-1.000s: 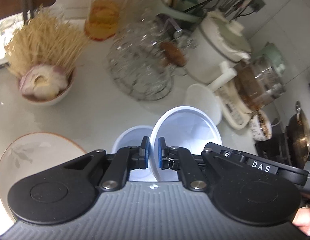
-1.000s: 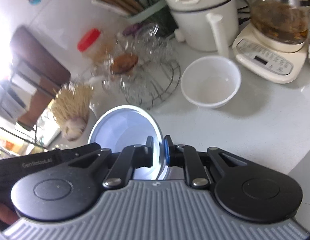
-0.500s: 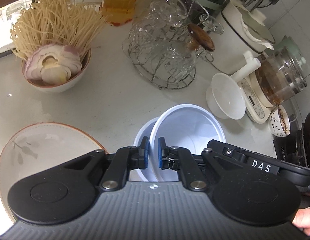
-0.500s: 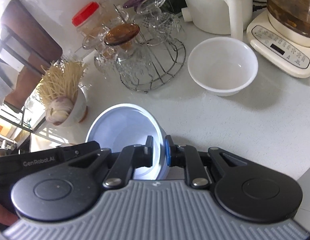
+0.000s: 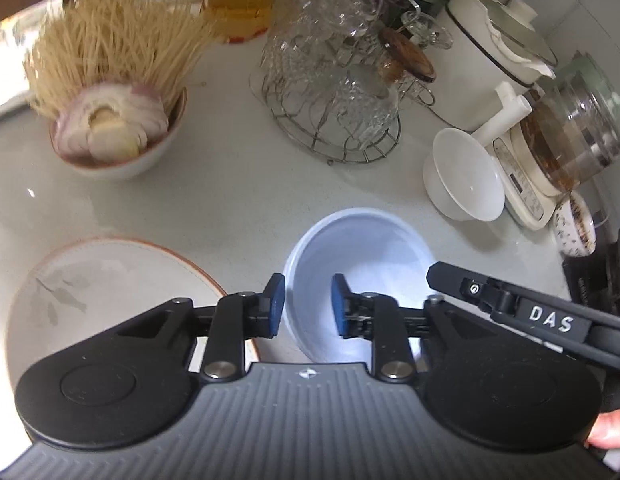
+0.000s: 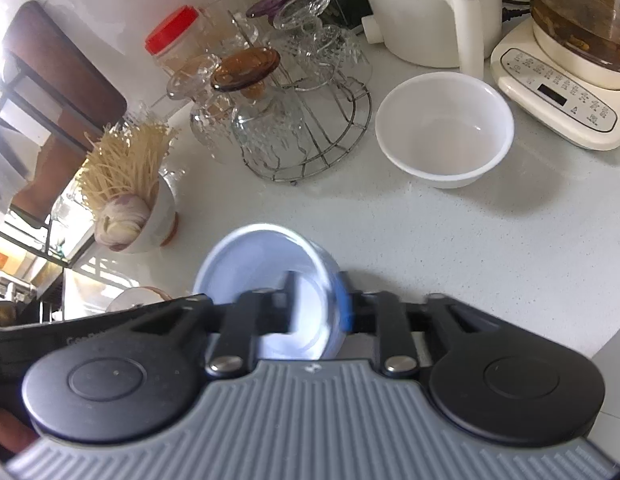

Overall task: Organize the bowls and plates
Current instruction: 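Lower the second blue bowl into the first blue bowl and open both grippers, then raise both open grippers away from the stacked blue bowls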

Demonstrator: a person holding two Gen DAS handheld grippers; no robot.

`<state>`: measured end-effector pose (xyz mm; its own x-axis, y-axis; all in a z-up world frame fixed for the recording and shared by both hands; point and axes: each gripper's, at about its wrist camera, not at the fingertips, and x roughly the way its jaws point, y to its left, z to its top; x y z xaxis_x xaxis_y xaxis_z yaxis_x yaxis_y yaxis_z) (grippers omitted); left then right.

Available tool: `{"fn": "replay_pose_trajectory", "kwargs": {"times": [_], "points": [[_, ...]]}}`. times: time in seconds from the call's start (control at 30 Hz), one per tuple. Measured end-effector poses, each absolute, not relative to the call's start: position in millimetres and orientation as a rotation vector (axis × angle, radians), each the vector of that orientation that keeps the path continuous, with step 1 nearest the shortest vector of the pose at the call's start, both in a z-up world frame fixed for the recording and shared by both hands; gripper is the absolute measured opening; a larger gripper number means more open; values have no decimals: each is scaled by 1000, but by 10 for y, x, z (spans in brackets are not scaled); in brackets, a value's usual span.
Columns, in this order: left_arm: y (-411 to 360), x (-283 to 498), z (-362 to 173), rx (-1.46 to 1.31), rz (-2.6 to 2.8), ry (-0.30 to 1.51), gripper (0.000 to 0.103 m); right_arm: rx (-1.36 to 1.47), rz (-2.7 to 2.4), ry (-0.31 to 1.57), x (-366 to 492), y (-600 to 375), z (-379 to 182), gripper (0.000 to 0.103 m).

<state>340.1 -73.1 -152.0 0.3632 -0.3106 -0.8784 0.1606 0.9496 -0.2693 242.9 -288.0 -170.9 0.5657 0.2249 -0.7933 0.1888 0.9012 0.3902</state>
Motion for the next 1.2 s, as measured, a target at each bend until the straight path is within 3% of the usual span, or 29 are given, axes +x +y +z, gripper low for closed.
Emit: {"fn": "replay_pose_trajectory", "kwargs": {"times": [0.8, 1.2], "points": [[-1081, 3006, -478, -22, -478, 857, 34, 397, -105, 608, 1842, -3151, -754, 39], [-1238, 2816, -314, 2, -524, 816, 34, 360, -158, 585, 1579, -3206, -616, 39]]}}
